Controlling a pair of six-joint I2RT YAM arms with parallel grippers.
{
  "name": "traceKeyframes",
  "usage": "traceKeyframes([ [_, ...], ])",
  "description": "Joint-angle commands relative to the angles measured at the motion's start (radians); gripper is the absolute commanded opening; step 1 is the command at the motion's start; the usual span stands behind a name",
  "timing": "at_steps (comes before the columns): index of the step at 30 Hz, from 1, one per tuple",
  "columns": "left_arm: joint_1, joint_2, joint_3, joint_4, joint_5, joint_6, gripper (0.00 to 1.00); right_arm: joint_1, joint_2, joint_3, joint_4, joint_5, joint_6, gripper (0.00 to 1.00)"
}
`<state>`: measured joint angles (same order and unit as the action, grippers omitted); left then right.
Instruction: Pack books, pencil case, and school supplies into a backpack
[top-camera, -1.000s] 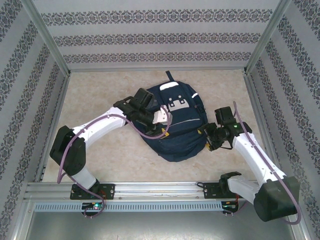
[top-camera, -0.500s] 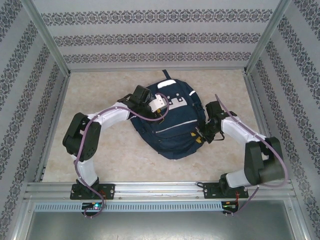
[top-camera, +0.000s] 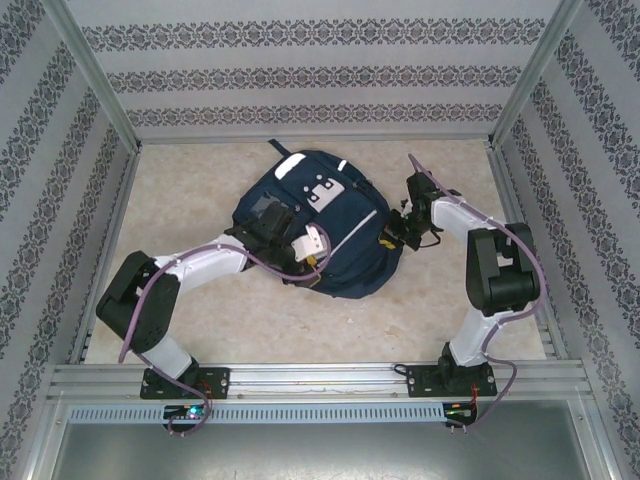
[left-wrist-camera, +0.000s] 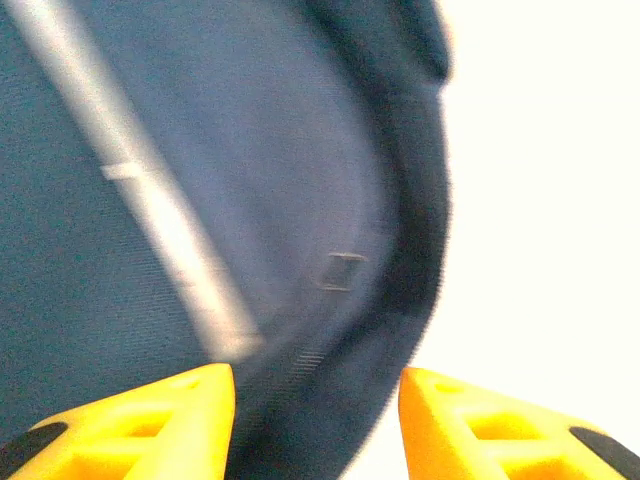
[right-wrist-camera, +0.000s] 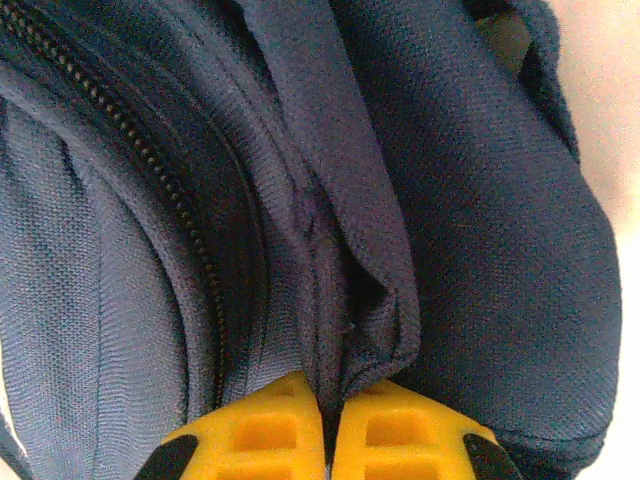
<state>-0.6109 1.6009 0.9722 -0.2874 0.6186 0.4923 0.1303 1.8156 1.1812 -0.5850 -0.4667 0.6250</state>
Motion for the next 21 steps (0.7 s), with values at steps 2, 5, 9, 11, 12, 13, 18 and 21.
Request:
traceKeyframes([
  [2,-0.05,-0.048,0.009,-0.158,0.114,0.188,0.47,-0.008,0.092,0.118,0.09,-0.052,-0.18,0.02],
  [5,-0.056,-0.079,0.049,-0.235,0.063,0.326,0.49,-0.009,0.123,0.169,0.086,-0.078,-0.239,0.05],
  [9,-0.005,-0.062,0.177,-0.356,-0.064,0.501,0.55,-0.008,0.108,0.219,0.025,-0.049,-0.241,0.22],
  [11,0.06,-0.01,0.267,-0.455,-0.08,0.583,0.54,-0.008,0.063,0.219,-0.012,-0.007,-0.219,0.27],
  [12,0.086,0.013,0.296,-0.478,-0.09,0.62,0.54,-0.009,0.031,0.21,-0.027,0.017,-0.208,0.32],
  [13,0.108,0.032,0.313,-0.5,-0.1,0.684,0.54,-0.008,-0.005,0.193,-0.044,0.042,-0.191,0.36],
  [18,0.133,0.138,0.355,-0.455,-0.224,0.81,0.56,-0.002,-0.164,0.034,-0.055,0.09,-0.1,0.44],
  [21,0.13,0.187,0.36,-0.376,-0.214,0.826,0.56,0.012,-0.238,-0.044,-0.054,0.071,-0.073,0.46],
])
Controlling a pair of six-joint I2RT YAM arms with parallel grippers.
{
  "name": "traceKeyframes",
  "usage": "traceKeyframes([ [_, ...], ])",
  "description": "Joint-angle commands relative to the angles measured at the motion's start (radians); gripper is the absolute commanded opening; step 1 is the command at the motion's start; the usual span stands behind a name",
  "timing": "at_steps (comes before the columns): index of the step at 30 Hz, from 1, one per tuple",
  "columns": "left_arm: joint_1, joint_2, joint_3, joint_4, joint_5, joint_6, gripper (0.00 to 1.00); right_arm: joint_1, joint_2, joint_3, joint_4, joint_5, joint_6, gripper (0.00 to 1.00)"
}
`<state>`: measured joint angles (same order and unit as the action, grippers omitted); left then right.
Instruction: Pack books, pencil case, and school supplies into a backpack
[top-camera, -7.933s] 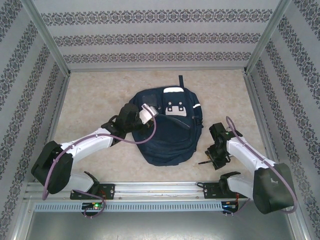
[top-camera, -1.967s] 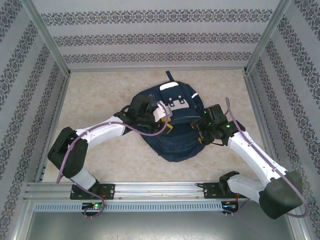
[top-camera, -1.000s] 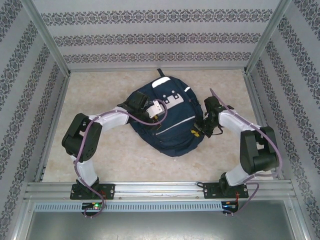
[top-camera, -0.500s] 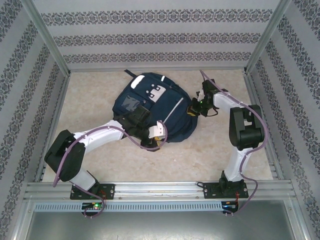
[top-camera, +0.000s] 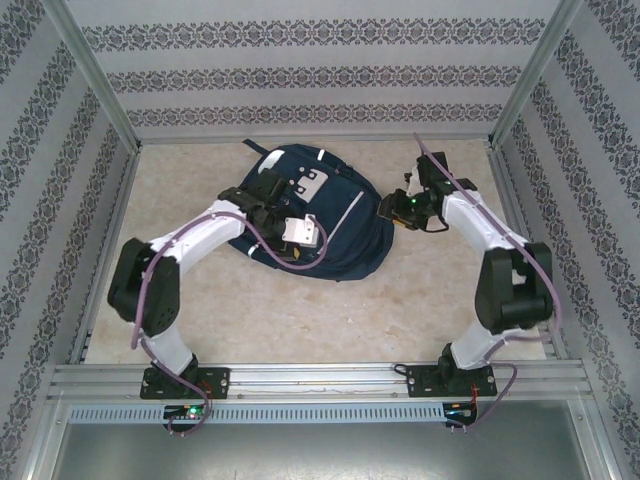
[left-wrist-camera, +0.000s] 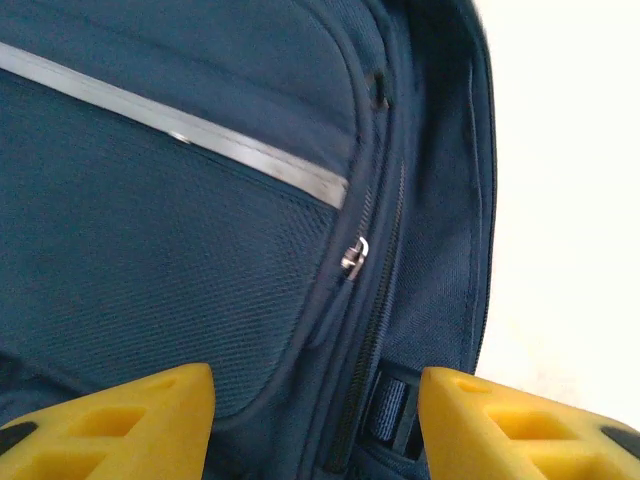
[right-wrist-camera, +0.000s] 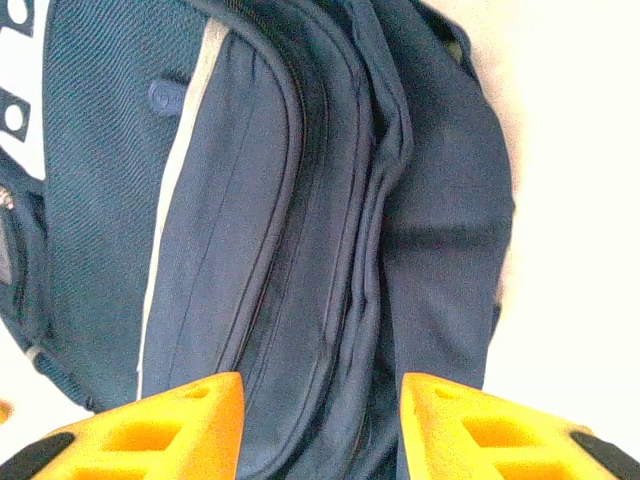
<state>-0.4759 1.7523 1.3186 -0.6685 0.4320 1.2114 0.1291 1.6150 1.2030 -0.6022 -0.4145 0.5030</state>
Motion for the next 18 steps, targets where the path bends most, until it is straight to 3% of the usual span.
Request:
traceKeyframes([
  [1,-0.008,0.045,0.008,0.027,-0.019,0.124,0.57,0.019,-0.061,-0.091,-0.034,0.01,0.058,0.46],
  [7,-0.033,0.1,-0.037,0.272,-0.102,0.007,0.55,0.077,-0.15,-0.207,0.012,-0.003,0.116,0.5],
  [12,-0.032,0.193,0.04,0.133,-0.072,-0.034,0.46,0.121,-0.106,-0.258,0.059,-0.034,0.193,0.5],
  [18,-0.048,0.164,-0.036,0.04,0.031,-0.101,0.39,0.121,-0.028,-0.236,0.049,0.028,0.163,0.48],
])
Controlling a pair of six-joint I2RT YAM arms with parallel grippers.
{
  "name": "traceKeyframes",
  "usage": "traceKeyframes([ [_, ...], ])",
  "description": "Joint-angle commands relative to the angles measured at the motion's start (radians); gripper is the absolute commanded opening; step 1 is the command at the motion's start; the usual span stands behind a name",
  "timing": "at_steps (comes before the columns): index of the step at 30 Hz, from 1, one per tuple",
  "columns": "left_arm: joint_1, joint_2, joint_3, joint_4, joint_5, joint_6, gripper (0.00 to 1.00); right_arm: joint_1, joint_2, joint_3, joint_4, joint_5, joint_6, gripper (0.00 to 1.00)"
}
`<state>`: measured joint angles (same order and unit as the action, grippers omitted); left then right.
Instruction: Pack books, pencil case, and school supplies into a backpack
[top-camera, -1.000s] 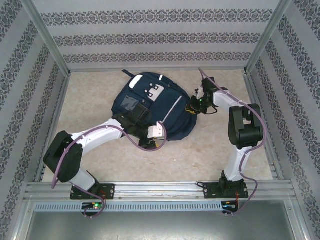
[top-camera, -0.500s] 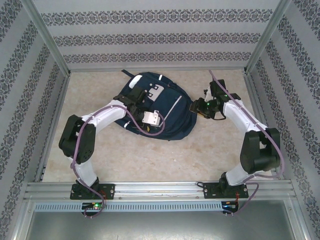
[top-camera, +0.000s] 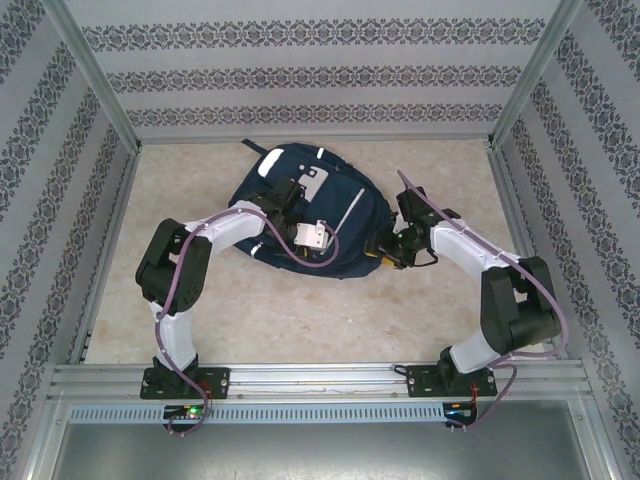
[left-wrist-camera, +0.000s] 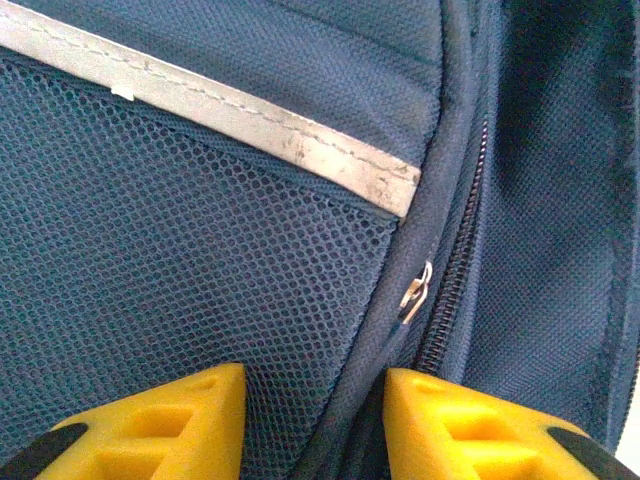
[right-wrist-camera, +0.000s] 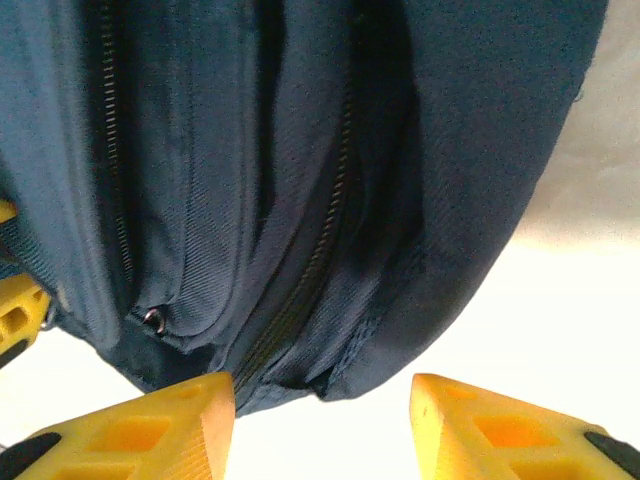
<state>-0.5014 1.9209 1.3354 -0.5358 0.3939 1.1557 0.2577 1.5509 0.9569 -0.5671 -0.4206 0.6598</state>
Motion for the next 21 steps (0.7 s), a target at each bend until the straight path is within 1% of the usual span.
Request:
traceKeyframes([
  [1,-0.024,-0.022,-0.084,-0.086,0.074,-0.06,0.37,-0.009,0.052,0.019,0.017,0.042,-0.007,0.46],
  [4,-0.026,-0.067,-0.131,-0.105,0.115,-0.112,0.34,-0.008,0.101,0.051,0.029,0.05,-0.038,0.39],
  [7,-0.039,-0.109,-0.165,-0.12,0.181,-0.18,0.33,-0.008,0.135,0.081,0.029,0.038,-0.044,0.39],
  [11,-0.116,-0.158,-0.218,-0.145,0.21,-0.24,0.33,-0.038,0.16,0.092,0.02,0.06,-0.062,0.39],
  [13,-0.167,-0.183,-0.237,-0.168,0.222,-0.246,0.34,-0.071,0.183,0.086,0.042,0.045,-0.095,0.39],
  [15,-0.194,-0.204,-0.25,-0.188,0.234,-0.236,0.37,-0.097,0.208,0.106,0.039,0.017,-0.142,0.39],
  [18,-0.196,-0.241,-0.222,-0.227,0.2,-0.205,0.4,-0.112,0.21,0.156,0.0,0.016,-0.193,0.39],
  [21,-0.192,-0.257,-0.146,-0.283,0.109,-0.152,0.44,-0.111,0.166,0.174,-0.023,0.01,-0.186,0.41],
])
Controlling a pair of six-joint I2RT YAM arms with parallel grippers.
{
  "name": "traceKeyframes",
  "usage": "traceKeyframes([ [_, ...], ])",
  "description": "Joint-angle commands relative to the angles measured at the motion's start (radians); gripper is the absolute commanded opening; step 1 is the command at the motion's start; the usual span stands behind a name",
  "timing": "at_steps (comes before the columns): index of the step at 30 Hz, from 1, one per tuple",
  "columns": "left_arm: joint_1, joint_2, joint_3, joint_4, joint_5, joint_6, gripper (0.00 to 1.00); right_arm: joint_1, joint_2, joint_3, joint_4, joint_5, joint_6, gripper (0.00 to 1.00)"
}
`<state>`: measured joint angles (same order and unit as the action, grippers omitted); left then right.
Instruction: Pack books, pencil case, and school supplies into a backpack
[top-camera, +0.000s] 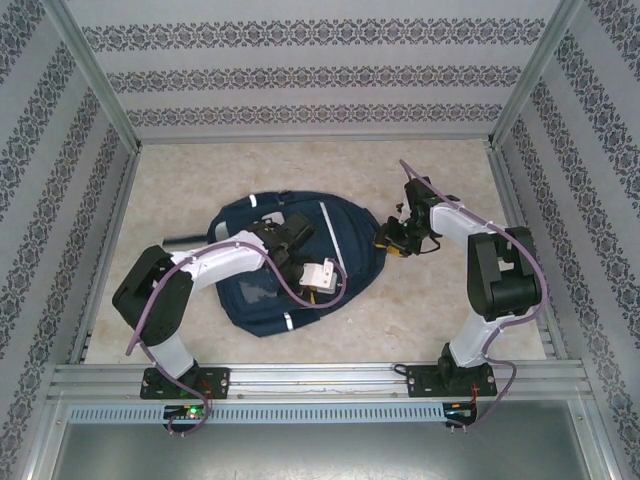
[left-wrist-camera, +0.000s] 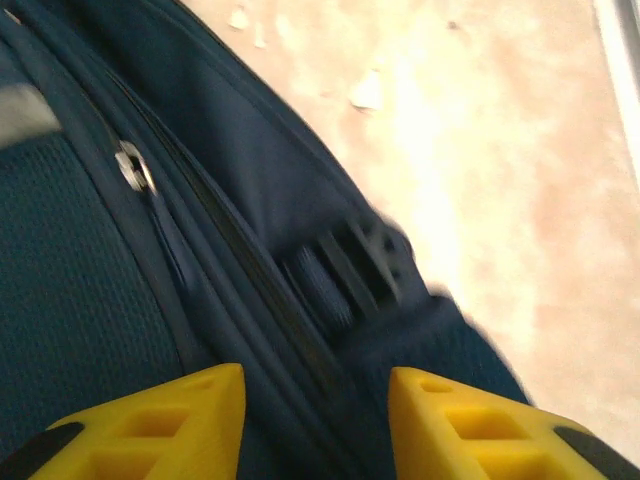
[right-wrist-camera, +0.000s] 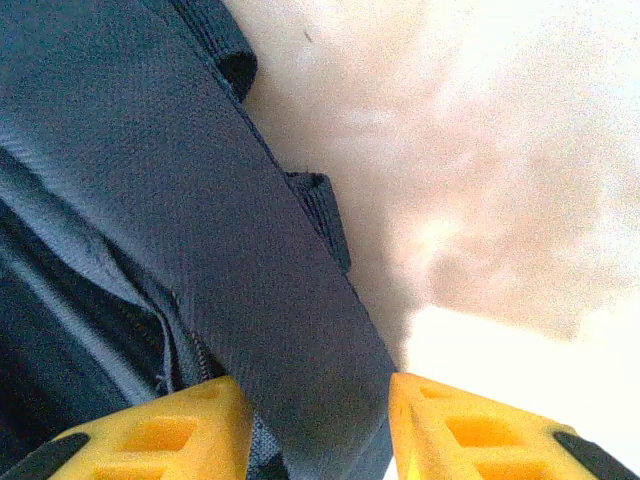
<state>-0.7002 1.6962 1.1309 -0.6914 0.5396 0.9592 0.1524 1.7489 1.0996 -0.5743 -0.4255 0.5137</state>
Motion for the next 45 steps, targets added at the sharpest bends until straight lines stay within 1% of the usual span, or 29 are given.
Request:
traceKeyframes([
  [1,0.01,-0.028,0.085,-0.14,-0.075,0.058,0.44,-0.002,-0.054,0.025,-0.019,0.011,-0.033,0.41],
  [3,0.017,-0.015,0.125,-0.141,-0.131,0.053,0.45,0.008,-0.102,0.003,-0.025,0.021,-0.02,0.42],
  [4,0.025,-0.004,0.14,-0.135,-0.138,0.043,0.45,0.015,-0.131,-0.016,-0.027,0.027,-0.01,0.42],
  [5,0.029,0.002,0.146,-0.127,-0.135,0.029,0.45,0.024,-0.155,-0.032,-0.027,0.029,0.002,0.42],
  [7,0.031,0.015,0.147,-0.097,-0.114,-0.011,0.49,0.053,-0.21,-0.077,-0.015,0.021,0.037,0.44],
  [11,0.031,0.006,0.099,0.013,-0.055,-0.123,0.54,0.125,-0.267,-0.113,0.006,-0.061,0.069,0.51],
  [13,0.031,-0.008,0.049,0.104,-0.035,-0.163,0.56,0.142,-0.254,-0.111,0.001,-0.11,0.072,0.52],
  [16,0.03,-0.013,-0.002,0.216,-0.006,-0.218,0.59,0.153,-0.226,-0.118,-0.004,-0.09,0.05,0.52],
  [18,0.024,-0.009,-0.011,0.261,0.009,-0.245,0.62,0.155,-0.199,-0.118,-0.002,-0.096,0.039,0.51],
  [21,0.008,-0.01,-0.034,0.313,-0.005,-0.255,0.63,0.176,-0.149,-0.112,0.014,-0.113,0.029,0.49],
  [23,-0.003,-0.015,-0.058,0.362,-0.037,-0.257,0.63,0.191,-0.102,-0.106,0.025,-0.124,0.024,0.48],
  [24,-0.005,-0.016,-0.064,0.379,-0.05,-0.257,0.63,0.195,-0.086,-0.102,0.033,-0.141,0.024,0.46],
  [26,-0.008,-0.015,-0.07,0.396,-0.076,-0.251,0.63,0.204,-0.072,-0.097,0.052,-0.18,0.039,0.37],
  [29,-0.009,-0.016,-0.079,0.418,-0.116,-0.247,0.62,0.214,-0.096,-0.091,0.074,-0.231,0.078,0.23],
  [31,-0.007,-0.022,-0.078,0.421,-0.118,-0.267,0.63,0.208,-0.112,-0.083,0.062,-0.27,0.114,0.12],
  [32,-0.007,-0.025,-0.078,0.423,-0.114,-0.275,0.63,0.204,-0.112,-0.081,0.058,-0.296,0.132,0.09],
  [35,-0.007,-0.038,-0.085,0.416,-0.107,-0.269,0.63,0.197,-0.111,-0.078,0.06,-0.366,0.187,0.04],
  [39,-0.005,-0.051,-0.091,0.37,-0.108,-0.246,0.66,0.196,-0.108,-0.056,0.086,-0.428,0.242,0.03],
  [41,-0.001,-0.072,-0.101,0.34,-0.089,-0.227,0.67,0.194,-0.11,-0.046,0.114,-0.46,0.274,0.03],
  [45,0.004,-0.134,-0.147,0.338,-0.084,-0.227,0.7,0.19,-0.114,-0.033,0.156,-0.5,0.324,0.02],
])
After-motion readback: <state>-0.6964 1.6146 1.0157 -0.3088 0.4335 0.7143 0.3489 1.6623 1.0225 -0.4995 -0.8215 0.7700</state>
